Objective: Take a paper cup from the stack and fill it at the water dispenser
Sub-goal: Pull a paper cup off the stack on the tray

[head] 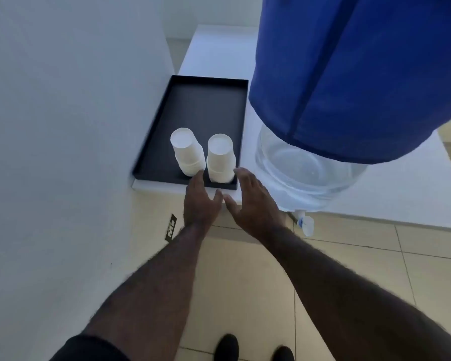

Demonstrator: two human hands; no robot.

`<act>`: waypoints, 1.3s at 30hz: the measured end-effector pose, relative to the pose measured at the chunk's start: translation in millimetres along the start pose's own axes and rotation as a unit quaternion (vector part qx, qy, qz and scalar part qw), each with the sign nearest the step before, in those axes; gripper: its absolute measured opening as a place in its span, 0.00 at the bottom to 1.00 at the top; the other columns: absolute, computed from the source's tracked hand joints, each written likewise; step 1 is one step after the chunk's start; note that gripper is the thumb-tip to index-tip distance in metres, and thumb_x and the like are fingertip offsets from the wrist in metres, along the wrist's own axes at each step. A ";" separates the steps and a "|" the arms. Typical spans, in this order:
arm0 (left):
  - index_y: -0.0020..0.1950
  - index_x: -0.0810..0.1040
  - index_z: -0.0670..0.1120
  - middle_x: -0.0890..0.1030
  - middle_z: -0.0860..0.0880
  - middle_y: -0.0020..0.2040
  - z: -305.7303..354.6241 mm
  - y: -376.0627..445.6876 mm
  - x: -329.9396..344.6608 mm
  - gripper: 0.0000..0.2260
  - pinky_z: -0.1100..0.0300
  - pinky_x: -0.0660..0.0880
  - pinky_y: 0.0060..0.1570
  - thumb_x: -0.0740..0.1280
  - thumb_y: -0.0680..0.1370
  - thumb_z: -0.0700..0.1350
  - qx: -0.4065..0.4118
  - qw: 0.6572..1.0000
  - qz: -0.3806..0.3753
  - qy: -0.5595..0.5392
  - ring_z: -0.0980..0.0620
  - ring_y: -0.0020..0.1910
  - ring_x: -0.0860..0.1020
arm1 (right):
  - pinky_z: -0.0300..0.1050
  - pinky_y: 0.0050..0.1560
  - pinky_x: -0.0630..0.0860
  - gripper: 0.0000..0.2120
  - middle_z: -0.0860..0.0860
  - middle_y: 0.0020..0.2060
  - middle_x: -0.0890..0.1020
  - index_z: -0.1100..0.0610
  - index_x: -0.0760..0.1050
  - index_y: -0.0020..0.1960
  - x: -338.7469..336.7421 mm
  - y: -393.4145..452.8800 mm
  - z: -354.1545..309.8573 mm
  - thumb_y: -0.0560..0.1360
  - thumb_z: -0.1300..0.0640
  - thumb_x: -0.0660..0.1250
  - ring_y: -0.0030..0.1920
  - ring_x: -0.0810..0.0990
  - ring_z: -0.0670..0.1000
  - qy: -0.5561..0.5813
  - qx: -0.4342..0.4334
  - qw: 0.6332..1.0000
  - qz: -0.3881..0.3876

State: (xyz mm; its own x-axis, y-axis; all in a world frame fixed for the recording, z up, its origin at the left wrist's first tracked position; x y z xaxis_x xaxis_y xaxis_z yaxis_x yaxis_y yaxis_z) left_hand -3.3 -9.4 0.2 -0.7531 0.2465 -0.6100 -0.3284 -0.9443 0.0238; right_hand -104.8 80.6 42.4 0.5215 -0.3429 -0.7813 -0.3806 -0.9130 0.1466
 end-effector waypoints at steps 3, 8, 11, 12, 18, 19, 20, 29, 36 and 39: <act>0.69 0.70 0.47 0.77 0.48 0.65 -1.2 11.8 1.8 0.27 0.49 0.75 0.63 0.74 0.72 0.46 0.011 1.000 0.005 -0.024 0.49 0.64 0.74 | 0.54 0.63 0.75 0.32 0.55 0.73 0.67 0.57 0.60 0.72 1.4 29.4 -8.4 0.74 0.49 0.69 0.69 0.71 0.56 0.020 -0.008 0.999 0.036; 0.57 0.75 0.45 0.82 0.48 0.53 -0.3 24.7 6.5 0.22 0.46 0.79 0.53 0.71 0.70 0.56 0.042 0.998 0.016 -0.046 0.47 0.53 0.80 | 0.55 0.61 0.73 0.29 0.56 0.76 0.60 0.53 0.61 0.72 3.3 72.7 -13.8 0.74 0.51 0.68 0.70 0.67 0.59 -0.009 0.004 0.999 0.040; 0.55 0.76 0.47 0.83 0.50 0.51 -3.3 29.7 11.7 0.22 0.51 0.81 0.50 0.71 0.67 0.59 0.044 0.997 0.026 -0.053 0.49 0.50 0.80 | 0.55 0.58 0.74 0.23 0.56 0.76 0.61 0.53 0.66 0.67 5.9 89.0 -16.6 0.75 0.51 0.68 0.69 0.68 0.60 -0.033 0.002 0.999 0.034; 0.54 0.75 0.49 0.83 0.52 0.49 -2.9 30.7 13.0 0.22 0.54 0.80 0.48 0.70 0.66 0.60 0.039 0.997 0.033 -0.055 0.51 0.48 0.80 | 0.54 0.56 0.74 0.23 0.56 0.75 0.62 0.54 0.67 0.66 7.2 92.2 -17.2 0.74 0.50 0.69 0.67 0.69 0.60 -0.031 0.002 0.999 0.033; 0.47 0.73 0.51 0.81 0.54 0.41 1.6 36.6 21.8 0.11 0.60 0.75 0.40 0.65 0.71 0.56 0.016 0.996 0.074 -0.036 0.49 0.40 0.79 | 0.53 0.49 0.77 0.22 0.53 0.63 0.72 0.55 0.67 0.63 12.9 95.4 -18.8 0.73 0.51 0.70 0.57 0.76 0.57 -0.003 -0.003 0.999 0.049; 0.47 0.74 0.50 0.81 0.53 0.41 2.8 36.7 22.0 0.11 0.60 0.75 0.40 0.65 0.71 0.55 0.018 0.996 0.080 -0.033 0.48 0.40 0.79 | 0.52 0.48 0.77 0.23 0.53 0.62 0.73 0.54 0.67 0.63 12.5 94.9 -19.2 0.73 0.51 0.70 0.57 0.76 0.57 -0.005 -0.003 0.999 0.051; 0.49 0.75 0.49 0.82 0.51 0.43 3.1 37.5 21.8 0.11 0.59 0.76 0.41 0.66 0.72 0.54 0.022 0.996 0.084 -0.032 0.47 0.41 0.80 | 0.52 0.48 0.77 0.22 0.53 0.61 0.73 0.54 0.67 0.63 12.2 95.5 -19.5 0.73 0.50 0.70 0.56 0.76 0.57 -0.005 -0.005 0.999 0.053; 0.56 0.78 0.46 0.85 0.48 0.48 2.1 37.1 23.6 0.23 0.52 0.81 0.47 0.66 0.68 0.59 0.038 0.994 0.078 -0.062 0.48 0.46 0.81 | 0.54 0.51 0.77 0.08 0.56 0.61 0.76 0.60 0.76 0.49 4.7 94.7 -26.9 0.75 0.56 0.70 0.58 0.75 0.58 -0.012 -0.027 0.993 0.117; 0.58 0.78 0.44 0.85 0.45 0.50 -1.2 37.6 23.9 0.24 0.46 0.80 0.50 0.73 0.67 0.54 0.014 0.996 0.054 -0.065 0.44 0.49 0.81 | 0.52 0.58 0.74 0.07 0.53 0.60 0.75 0.58 0.78 0.44 -5.7 98.9 -34.7 0.71 0.56 0.73 0.62 0.73 0.55 -0.019 -0.001 0.992 0.122; 0.58 0.77 0.45 0.84 0.46 0.52 -1.8 37.8 24.8 0.24 0.46 0.80 0.50 0.77 0.67 0.52 0.011 0.997 0.056 -0.058 0.45 0.50 0.81 | 0.50 0.56 0.74 0.08 0.52 0.57 0.77 0.57 0.79 0.43 -14.6 101.9 -36.8 0.71 0.54 0.74 0.59 0.74 0.54 -0.027 0.011 0.990 0.135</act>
State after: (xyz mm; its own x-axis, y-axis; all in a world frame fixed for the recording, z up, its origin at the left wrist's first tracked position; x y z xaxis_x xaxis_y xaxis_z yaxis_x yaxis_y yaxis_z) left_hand -33.3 -39.5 -15.4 -0.8465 0.1649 -0.5062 -0.2505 -0.9623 0.1055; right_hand -123.1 -15.6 91.0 0.3582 -0.5606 -0.7467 -0.5170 -0.7850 0.3413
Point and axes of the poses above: each hand's wrist, its own y-axis towards the middle knuckle, its own x-axis out of the palm, z = x × y, the point moved 1 cm from there along y, towards the middle knuckle
